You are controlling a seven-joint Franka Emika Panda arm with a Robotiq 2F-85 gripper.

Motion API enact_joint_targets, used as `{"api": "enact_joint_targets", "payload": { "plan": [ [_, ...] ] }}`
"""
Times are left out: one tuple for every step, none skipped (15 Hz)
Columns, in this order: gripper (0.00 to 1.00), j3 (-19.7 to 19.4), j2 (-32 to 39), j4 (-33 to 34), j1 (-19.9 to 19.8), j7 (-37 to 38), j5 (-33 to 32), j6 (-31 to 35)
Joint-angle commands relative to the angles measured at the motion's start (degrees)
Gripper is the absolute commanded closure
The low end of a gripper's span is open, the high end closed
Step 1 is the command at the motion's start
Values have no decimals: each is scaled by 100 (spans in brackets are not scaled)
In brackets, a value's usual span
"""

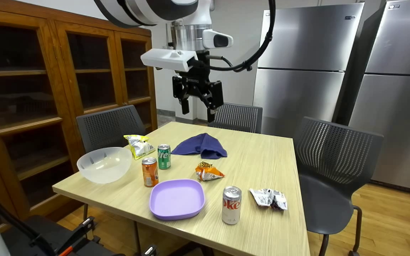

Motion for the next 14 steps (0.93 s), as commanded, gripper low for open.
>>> {"api": "enact_joint_targets", "payload": {
  "plan": [
    [0, 324, 359, 89, -239, 671, 56, 346],
    [0, 367, 457, 108, -255, 846, 57, 412],
    [0, 416, 542, 118, -273, 1003, 31, 483],
    [0, 464, 635, 134, -283, 1168, 28, 552],
    [0, 509, 724, 153, -290, 1317, 20, 608],
    [0, 550, 827, 181, -291, 1463, 17, 660],
    [0, 580, 915, 207, -290, 1590, 23, 705],
    [0, 621, 1013, 234, -293, 1752, 2, 778],
    [0, 649, 1108, 266, -291, 1876, -19, 852],
    [0, 671, 1210, 307, -285, 1997, -23, 916],
    [0, 696, 1310, 346, -287, 2141, -48, 1003],
    [0, 715, 1413, 400, -284, 2270, -70, 1058],
    [0, 730, 1513, 450, -277, 2397, -93, 1121],
    [0, 738, 1626, 512, -262, 2506, -106, 1166]
  ]
}}
